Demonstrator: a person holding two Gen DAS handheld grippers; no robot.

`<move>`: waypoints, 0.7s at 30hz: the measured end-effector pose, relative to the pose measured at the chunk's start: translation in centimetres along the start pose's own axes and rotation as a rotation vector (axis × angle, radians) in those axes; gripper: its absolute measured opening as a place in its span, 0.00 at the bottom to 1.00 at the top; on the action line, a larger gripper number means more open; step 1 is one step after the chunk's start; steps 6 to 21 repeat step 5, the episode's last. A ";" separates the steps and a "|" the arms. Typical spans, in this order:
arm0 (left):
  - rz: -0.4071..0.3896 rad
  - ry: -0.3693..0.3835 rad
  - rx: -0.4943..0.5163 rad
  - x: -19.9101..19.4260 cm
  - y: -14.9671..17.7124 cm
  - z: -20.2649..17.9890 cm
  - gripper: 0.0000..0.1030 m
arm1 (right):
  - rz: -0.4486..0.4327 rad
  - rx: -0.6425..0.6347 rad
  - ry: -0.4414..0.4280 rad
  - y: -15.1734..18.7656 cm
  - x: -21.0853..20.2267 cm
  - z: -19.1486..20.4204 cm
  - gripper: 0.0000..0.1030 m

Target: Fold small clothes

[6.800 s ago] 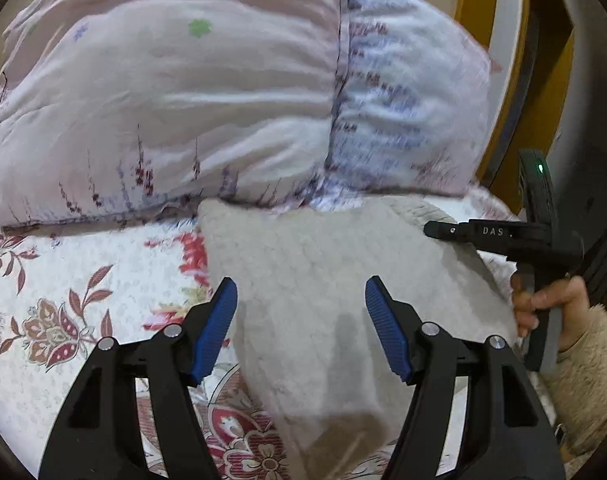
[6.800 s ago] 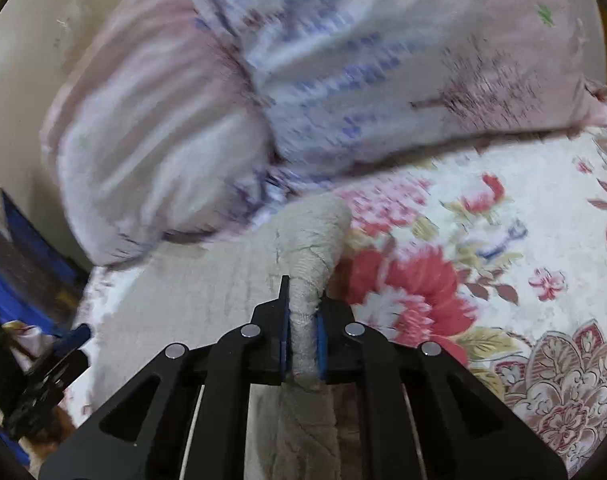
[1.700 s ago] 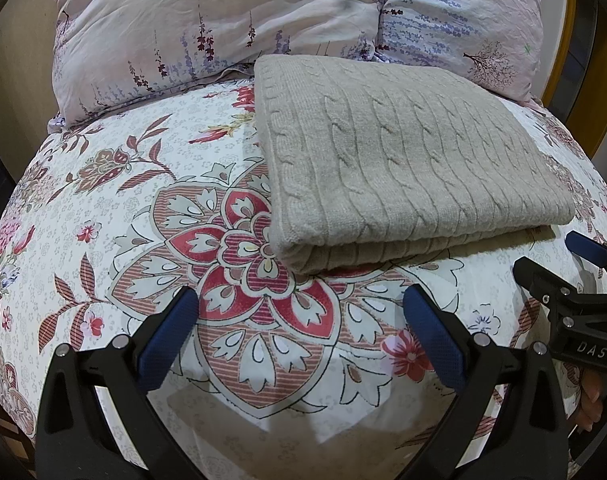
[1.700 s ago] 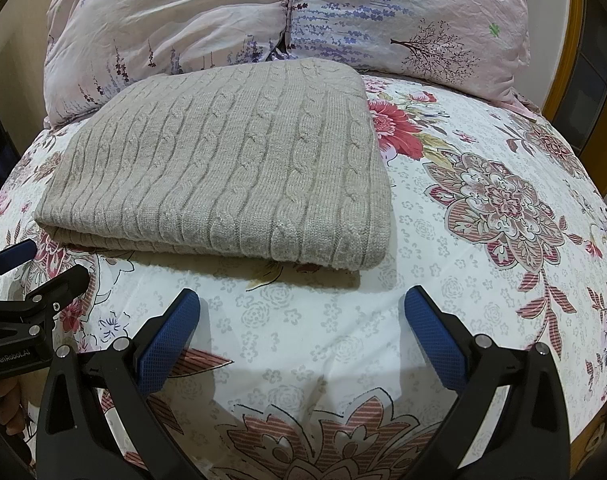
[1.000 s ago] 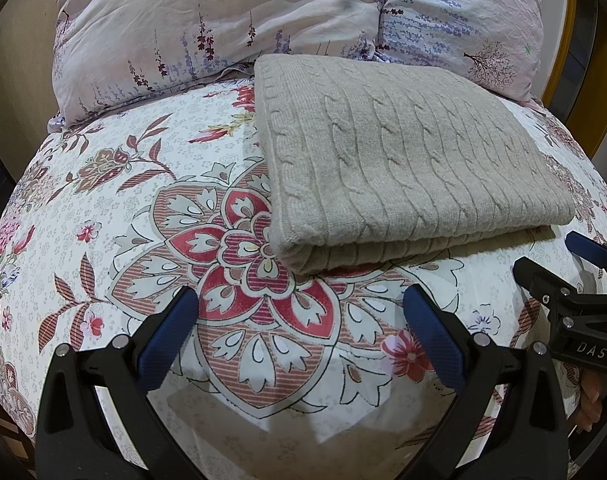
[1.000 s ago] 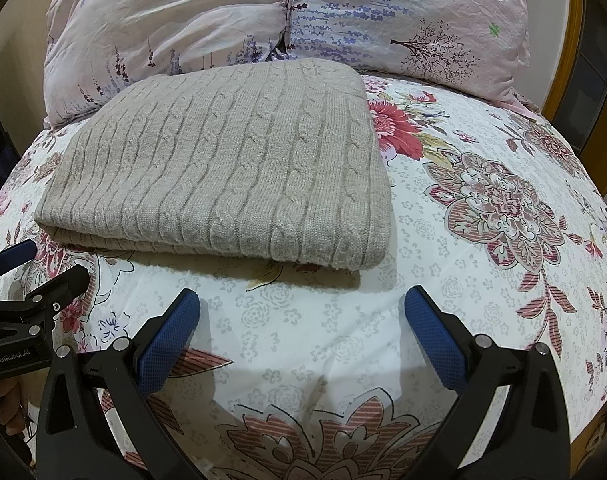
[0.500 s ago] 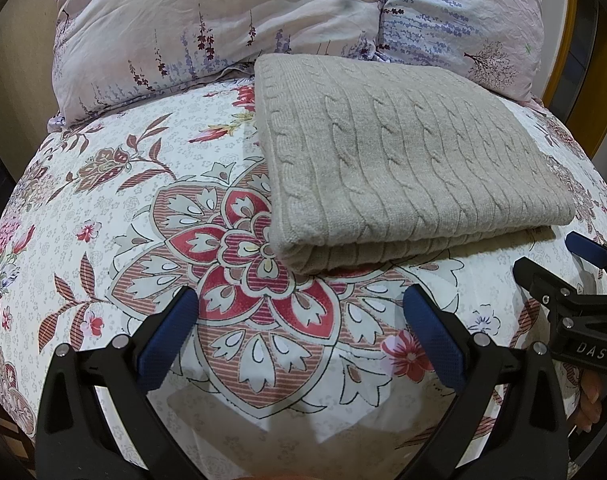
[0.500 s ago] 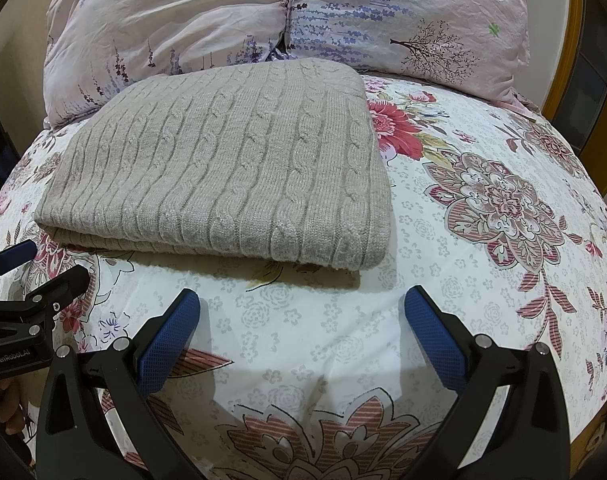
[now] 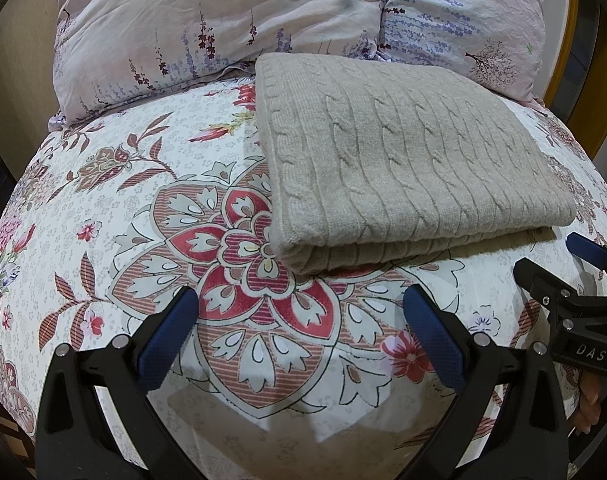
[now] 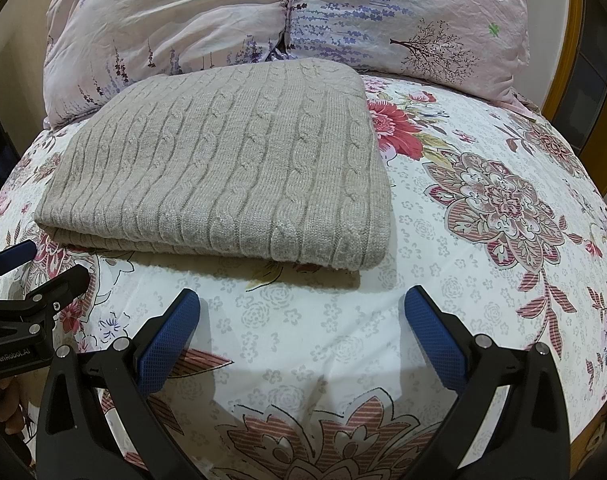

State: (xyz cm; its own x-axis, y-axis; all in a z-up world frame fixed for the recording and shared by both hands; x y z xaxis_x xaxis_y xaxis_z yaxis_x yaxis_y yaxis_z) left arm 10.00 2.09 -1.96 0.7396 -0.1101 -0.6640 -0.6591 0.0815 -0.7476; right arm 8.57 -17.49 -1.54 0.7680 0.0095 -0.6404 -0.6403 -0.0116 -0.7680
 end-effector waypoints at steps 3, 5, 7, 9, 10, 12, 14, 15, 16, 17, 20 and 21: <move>0.000 0.000 0.000 0.0 0.0 0.0 0.98 | 0.000 0.000 0.000 0.0 0.0 0.0 0.99; 0.000 0.000 0.000 0.0 0.0 0.0 0.98 | 0.000 0.000 0.000 0.0 0.0 0.0 0.99; 0.000 0.000 0.000 0.0 0.0 0.0 0.98 | 0.000 0.000 0.000 0.0 0.0 0.0 0.99; 0.000 0.000 0.000 0.0 0.0 0.0 0.98 | 0.000 0.000 0.000 0.0 0.0 0.0 0.99; 0.000 0.000 0.000 0.0 0.0 0.0 0.98 | 0.000 0.000 0.000 0.0 0.0 0.0 0.99; 0.000 0.000 0.000 0.0 0.0 0.0 0.98 | 0.000 0.000 0.000 0.0 0.0 0.0 0.99; 0.000 0.000 0.000 0.0 0.0 0.0 0.98 | 0.000 0.000 0.000 0.0 0.0 0.0 0.99; 0.000 0.000 0.000 0.0 0.0 0.0 0.98 | 0.000 0.000 0.000 0.0 0.0 0.0 0.99; 0.000 0.000 0.000 0.0 0.0 0.0 0.98 | 0.000 0.000 0.000 0.0 0.0 0.0 0.99; 0.000 0.000 0.000 0.0 0.0 0.0 0.98 | 0.000 0.000 0.000 0.0 0.0 0.0 0.99; 0.000 0.000 0.000 0.0 0.0 0.0 0.98 | 0.000 0.000 0.000 0.0 0.0 0.0 0.99; 0.000 0.000 0.000 0.0 0.0 0.0 0.98 | 0.000 0.000 0.000 0.0 0.0 0.0 0.99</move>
Point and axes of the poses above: each gripper's, at about its wrist camera, not at the fingertips, and x roughly the way its jaws point, z to its left, y to its underside, the point moved 2 cm from there along x, roughly the way its jaws point, and after that the axes turned 13 degrees about -z, right-handed, at the moved point
